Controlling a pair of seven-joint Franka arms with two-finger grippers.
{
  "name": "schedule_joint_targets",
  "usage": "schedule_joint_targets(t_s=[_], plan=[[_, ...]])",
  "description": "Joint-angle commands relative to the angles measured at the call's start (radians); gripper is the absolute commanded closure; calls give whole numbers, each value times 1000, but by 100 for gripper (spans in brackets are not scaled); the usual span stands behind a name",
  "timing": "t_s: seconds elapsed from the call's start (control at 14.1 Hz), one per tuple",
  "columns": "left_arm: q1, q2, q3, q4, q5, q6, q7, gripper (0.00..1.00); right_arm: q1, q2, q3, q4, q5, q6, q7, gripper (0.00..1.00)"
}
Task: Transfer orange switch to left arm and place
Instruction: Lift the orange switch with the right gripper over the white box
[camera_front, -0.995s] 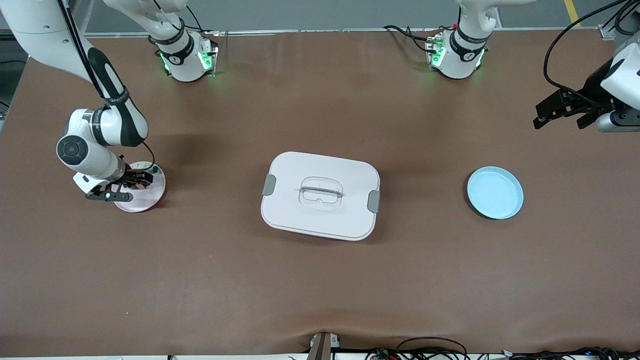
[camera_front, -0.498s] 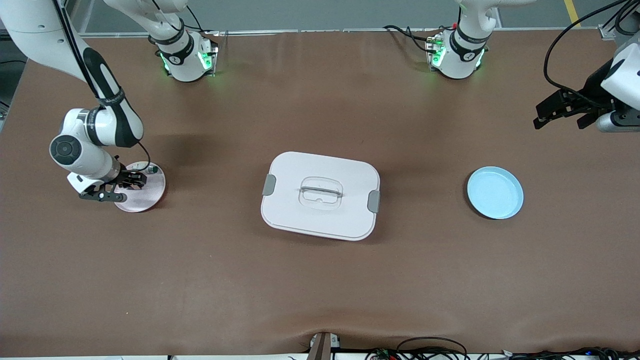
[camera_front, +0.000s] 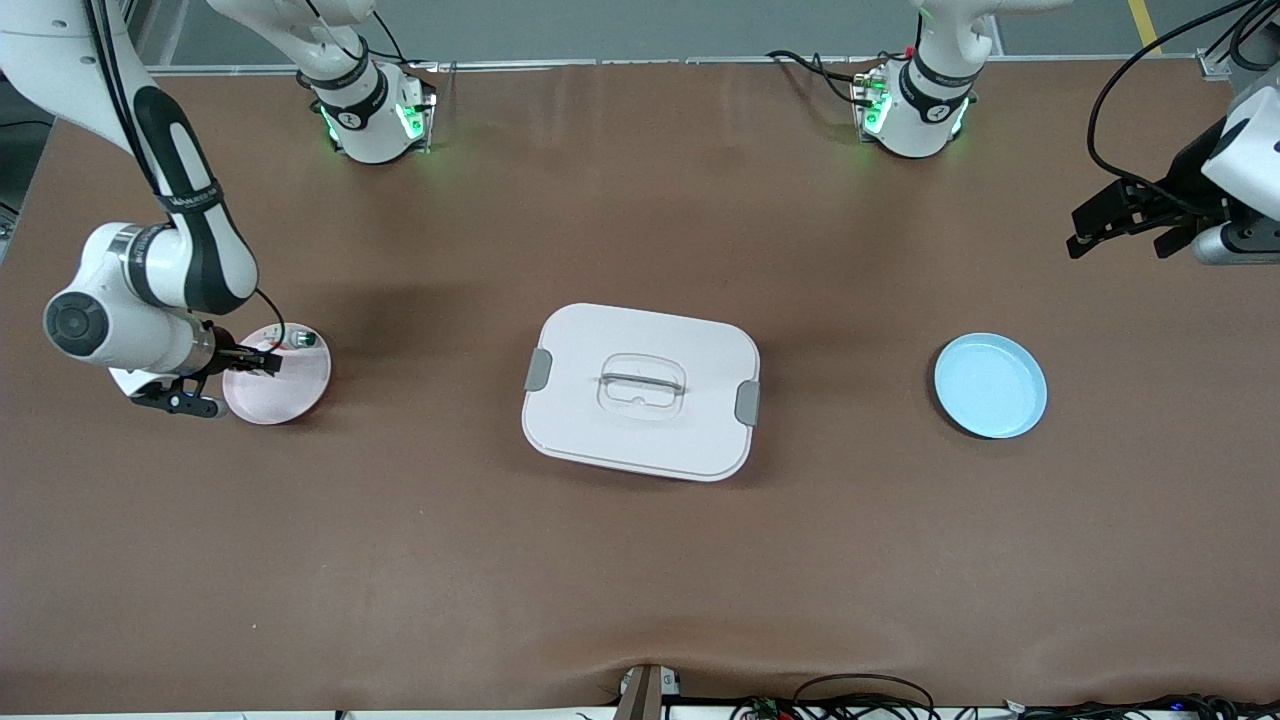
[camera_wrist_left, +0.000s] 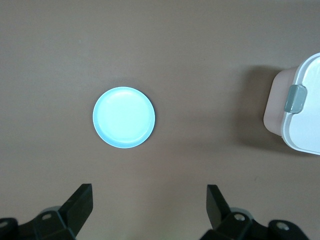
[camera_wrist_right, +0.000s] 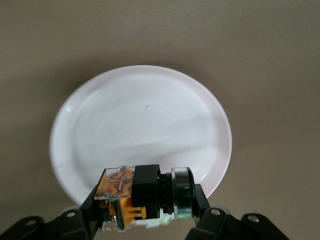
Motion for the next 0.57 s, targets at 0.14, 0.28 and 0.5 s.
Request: schedule_joint_targets(t_s=[0.14,0.28,0.5], plan=[[-2,15,1,30,27,-22,6,0,149,-28,10,197,107,-295,366,100],[0,17,2,30,25,-22,6,0,208,-27,10,277,218,-390,495,100],[0,20,2,32,25,-22,6,0,287,-22,11,373,298,-455,679,100]])
